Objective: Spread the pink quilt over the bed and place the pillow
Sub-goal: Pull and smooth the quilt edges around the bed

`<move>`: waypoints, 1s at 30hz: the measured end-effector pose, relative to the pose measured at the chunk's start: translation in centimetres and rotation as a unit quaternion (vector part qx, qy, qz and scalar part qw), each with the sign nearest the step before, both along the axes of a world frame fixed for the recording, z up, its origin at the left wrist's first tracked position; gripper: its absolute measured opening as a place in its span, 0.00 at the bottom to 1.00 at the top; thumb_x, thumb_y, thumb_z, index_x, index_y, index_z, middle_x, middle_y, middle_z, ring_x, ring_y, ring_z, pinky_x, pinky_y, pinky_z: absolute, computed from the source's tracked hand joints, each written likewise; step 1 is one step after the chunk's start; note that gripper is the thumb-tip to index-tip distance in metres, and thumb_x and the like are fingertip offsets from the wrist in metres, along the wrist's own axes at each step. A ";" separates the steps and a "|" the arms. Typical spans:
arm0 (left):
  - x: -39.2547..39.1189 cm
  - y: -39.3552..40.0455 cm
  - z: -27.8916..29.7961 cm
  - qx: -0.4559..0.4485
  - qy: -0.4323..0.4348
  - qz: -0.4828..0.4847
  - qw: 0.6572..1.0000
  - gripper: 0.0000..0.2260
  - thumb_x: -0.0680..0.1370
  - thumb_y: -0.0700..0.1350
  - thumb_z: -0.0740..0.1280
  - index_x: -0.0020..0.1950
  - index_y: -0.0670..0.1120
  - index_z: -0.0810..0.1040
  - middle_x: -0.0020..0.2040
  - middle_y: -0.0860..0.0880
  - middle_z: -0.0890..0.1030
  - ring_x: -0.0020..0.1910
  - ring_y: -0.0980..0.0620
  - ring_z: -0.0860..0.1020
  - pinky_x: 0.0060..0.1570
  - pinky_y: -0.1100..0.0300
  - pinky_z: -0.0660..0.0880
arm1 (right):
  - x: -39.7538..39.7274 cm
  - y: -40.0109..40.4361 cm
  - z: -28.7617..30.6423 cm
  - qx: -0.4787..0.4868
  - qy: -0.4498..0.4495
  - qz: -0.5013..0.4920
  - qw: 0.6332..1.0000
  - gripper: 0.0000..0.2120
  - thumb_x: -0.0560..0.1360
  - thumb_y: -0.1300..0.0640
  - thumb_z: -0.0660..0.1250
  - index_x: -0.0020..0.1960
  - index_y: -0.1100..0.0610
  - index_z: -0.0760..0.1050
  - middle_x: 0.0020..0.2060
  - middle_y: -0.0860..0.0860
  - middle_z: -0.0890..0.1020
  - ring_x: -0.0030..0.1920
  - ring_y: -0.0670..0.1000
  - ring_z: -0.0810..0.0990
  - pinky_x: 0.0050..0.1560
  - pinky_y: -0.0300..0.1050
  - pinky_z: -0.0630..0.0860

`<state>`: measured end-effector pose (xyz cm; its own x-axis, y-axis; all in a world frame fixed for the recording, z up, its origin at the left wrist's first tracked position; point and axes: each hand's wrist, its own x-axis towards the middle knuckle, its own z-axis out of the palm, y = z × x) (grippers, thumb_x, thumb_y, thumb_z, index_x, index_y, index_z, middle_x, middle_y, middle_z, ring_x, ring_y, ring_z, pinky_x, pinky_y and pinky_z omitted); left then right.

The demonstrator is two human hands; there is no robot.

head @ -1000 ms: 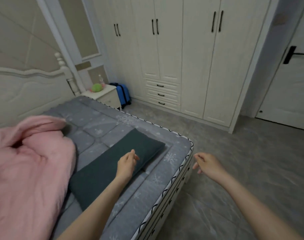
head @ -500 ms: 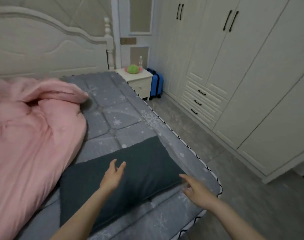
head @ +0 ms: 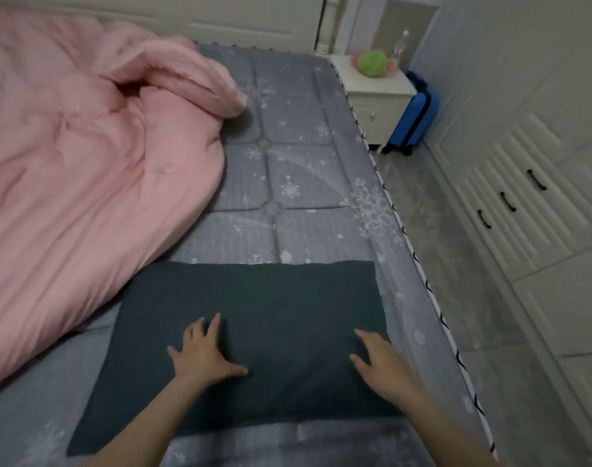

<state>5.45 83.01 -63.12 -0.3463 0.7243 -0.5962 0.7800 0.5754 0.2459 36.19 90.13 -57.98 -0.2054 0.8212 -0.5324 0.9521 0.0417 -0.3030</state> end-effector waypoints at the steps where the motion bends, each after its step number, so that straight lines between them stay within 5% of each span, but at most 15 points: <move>1: -0.4 0.2 -1.2 -0.049 0.011 0.008 0.999 0.58 0.55 0.70 0.73 0.75 0.57 0.42 0.77 0.50 0.42 0.75 0.44 0.43 0.67 0.34 0.54 | -0.7 1.4 -1.2 -0.005 -0.015 0.025 1.000 0.30 0.77 0.45 0.59 0.75 0.51 0.55 0.73 0.49 0.61 0.71 0.52 0.63 0.70 0.48 0.64; 6: 0.4 0.3 -7.9 -0.114 0.084 -0.008 0.990 0.61 0.59 0.67 0.72 0.73 0.55 0.30 0.75 0.46 0.31 0.74 0.37 0.36 0.66 0.29 0.53 | -4.7 7.7 -6.6 -0.020 -0.089 0.138 0.986 0.43 0.70 0.34 0.63 0.76 0.46 0.46 0.76 0.49 0.48 0.76 0.54 0.51 0.73 0.60 0.52; 15: 0.3 1.5 -13.7 -0.089 0.143 -0.001 0.986 0.58 0.64 0.68 0.69 0.69 0.53 0.25 0.73 0.45 0.28 0.73 0.36 0.36 0.65 0.28 0.52 | -15.6 18.2 -12.9 0.023 -0.013 0.206 0.978 0.55 0.58 0.26 0.66 0.76 0.45 0.44 0.77 0.48 0.49 0.76 0.52 0.49 0.74 0.61 0.49; 21: -0.3 2.2 -16.1 -0.082 0.149 -0.011 0.985 0.55 0.67 0.66 0.67 0.72 0.53 0.26 0.68 0.44 0.23 0.73 0.36 0.35 0.65 0.29 0.51 | -19.0 17.4 -20.4 -0.019 -0.020 0.202 0.979 0.57 0.55 0.22 0.62 0.75 0.43 0.44 0.76 0.47 0.52 0.76 0.53 0.50 0.73 0.64 0.45; 24: -1.3 2.3 -16.4 -0.070 0.151 -0.029 0.986 0.56 0.65 0.69 0.67 0.70 0.53 0.25 0.70 0.45 0.25 0.74 0.36 0.37 0.65 0.30 0.53 | -19.2 17.4 -21.3 0.055 -0.002 0.185 0.981 0.53 0.56 0.22 0.62 0.73 0.44 0.52 0.71 0.53 0.64 0.72 0.56 0.61 0.72 0.61 0.56; 27: -1.2 2.3 -17.1 -0.063 0.160 -0.035 0.984 0.55 0.66 0.68 0.67 0.71 0.53 0.26 0.73 0.44 0.28 0.74 0.36 0.39 0.65 0.30 0.53 | -19.3 17.3 -20.7 0.075 -0.001 0.192 0.979 0.45 0.58 0.23 0.62 0.68 0.47 0.61 0.60 0.53 0.75 0.61 0.57 0.74 0.59 0.54 0.73; 30: -0.5 2.6 -17.2 -0.077 0.183 -0.024 0.980 0.52 0.71 0.59 0.69 0.73 0.52 0.28 0.73 0.42 0.29 0.73 0.34 0.39 0.64 0.27 0.52 | -19.2 16.2 -19.4 0.091 -0.003 0.193 0.977 0.37 0.63 0.25 0.61 0.62 0.49 0.67 0.51 0.51 0.80 0.52 0.56 0.78 0.47 0.47 0.73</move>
